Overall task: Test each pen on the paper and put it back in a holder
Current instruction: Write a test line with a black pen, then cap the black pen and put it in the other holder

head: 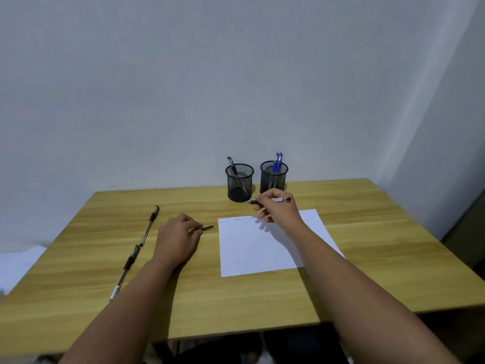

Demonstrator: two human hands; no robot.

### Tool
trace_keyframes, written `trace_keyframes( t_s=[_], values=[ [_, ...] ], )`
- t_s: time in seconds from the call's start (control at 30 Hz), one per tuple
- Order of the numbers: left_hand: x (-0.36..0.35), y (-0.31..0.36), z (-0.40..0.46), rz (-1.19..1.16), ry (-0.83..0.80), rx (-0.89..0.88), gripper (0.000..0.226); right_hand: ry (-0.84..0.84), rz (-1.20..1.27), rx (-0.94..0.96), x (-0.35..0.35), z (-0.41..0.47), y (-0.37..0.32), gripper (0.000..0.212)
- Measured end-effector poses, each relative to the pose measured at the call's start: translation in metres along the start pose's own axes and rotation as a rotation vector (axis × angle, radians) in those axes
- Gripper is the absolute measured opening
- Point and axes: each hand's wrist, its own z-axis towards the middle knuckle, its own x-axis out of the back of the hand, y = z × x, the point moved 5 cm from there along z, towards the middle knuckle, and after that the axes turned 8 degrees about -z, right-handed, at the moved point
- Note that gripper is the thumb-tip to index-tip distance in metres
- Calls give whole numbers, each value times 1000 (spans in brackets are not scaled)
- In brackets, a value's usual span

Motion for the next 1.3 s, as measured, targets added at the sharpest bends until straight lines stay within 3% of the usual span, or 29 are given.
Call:
trace_keyframes(
  t_s=[0.1,0.23,0.57,0.93,1.17,1.3],
  values=[
    [4,6,-4,-42,7,-17,21,-58,-25,-18,-5,-8,2,17],
    [12,19,-7,-272,-18,27,18,-183,-42,-41,-14,-21,2,16],
    [37,57,1,-650,-13,70,18,-173,15,50,-18,-36,-27,16],
    [44,73,2,-721,-54,50,19,-102,99,45,-4,-36,-33,17],
    [41,85,4,-714,-146,49,19,-230,60,16,-11,-40,-31,9],
    [41,85,5,-885,-108,168,17,-140,118,-34,-9,-39,-27,16]
  ],
)
